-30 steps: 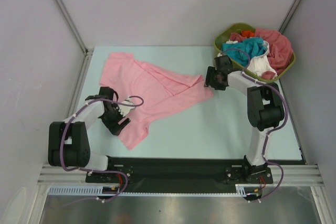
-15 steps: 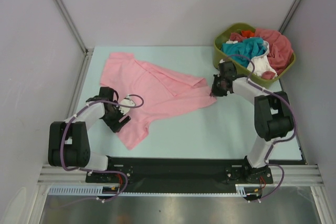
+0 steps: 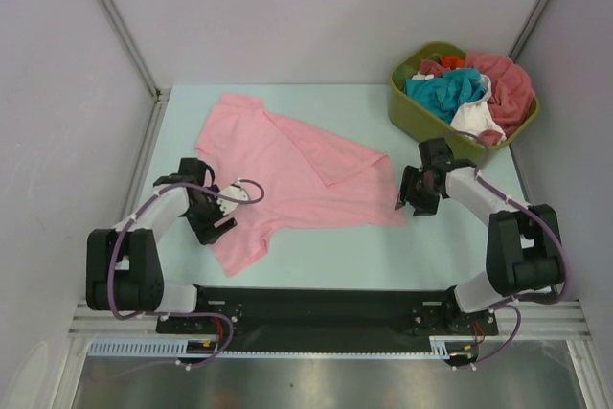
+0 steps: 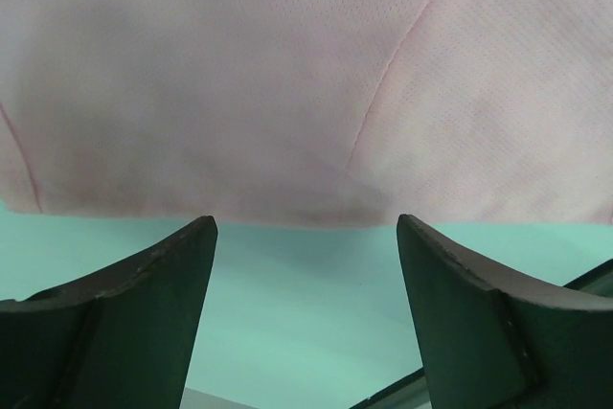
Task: Fold and stack the t-shirts
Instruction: Flatten the tshirt out
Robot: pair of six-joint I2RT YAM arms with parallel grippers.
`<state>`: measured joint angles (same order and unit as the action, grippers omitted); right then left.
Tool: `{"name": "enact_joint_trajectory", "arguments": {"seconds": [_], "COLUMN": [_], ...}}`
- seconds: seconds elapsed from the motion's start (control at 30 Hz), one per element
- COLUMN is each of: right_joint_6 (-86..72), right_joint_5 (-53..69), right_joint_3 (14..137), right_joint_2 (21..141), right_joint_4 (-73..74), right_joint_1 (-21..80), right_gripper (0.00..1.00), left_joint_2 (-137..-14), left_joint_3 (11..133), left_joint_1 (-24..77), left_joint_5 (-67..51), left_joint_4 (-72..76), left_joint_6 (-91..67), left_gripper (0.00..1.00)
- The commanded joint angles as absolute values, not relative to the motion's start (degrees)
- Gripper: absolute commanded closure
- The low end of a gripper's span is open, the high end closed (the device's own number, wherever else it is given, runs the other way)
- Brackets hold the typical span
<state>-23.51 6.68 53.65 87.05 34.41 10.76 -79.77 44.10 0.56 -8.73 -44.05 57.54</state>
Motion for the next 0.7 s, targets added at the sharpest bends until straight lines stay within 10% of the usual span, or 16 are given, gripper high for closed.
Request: {"name": "enact_joint_trajectory", "arguments": {"seconds": [0.0,0.4,0.5,0.6,0.67], "right_joint_6": [-25.4,-29.5,-29.7,-30.1,-30.4], "right_joint_5": [4.5,9.0,10.1,11.5,11.3], "right_joint_3": [52.3,45.9,45.7,46.2,46.6], "right_joint_2": [82.0,87.3,88.9,88.9,86.1], "right_joint_4": [34.8,24.4,22.9,23.3,24.8], "right_joint_1": [10.6,11.7,12.4,12.7,12.1], "right_gripper": [0.40,0.41,0.53,0.88,1.00], "left_joint_2": [-77.4,-79.3,-78.8,-78.8,-78.5], "left_joint_3": [45.5,37.8,38.1,39.4,40.6], "left_joint_1": [0.3,0.3,0.3,0.3,0.3], "left_joint_5": [-10.5,-9.4,-13.0,-16.2,-17.3], "left_joint_4": [-46.4,-38.4,-38.8,-38.7,-38.8], "left_joint_6": [64.3,67.7,66.4,62.8,58.5], "left_gripper": [0.18,0.25,0.51,0.91,1.00]}}
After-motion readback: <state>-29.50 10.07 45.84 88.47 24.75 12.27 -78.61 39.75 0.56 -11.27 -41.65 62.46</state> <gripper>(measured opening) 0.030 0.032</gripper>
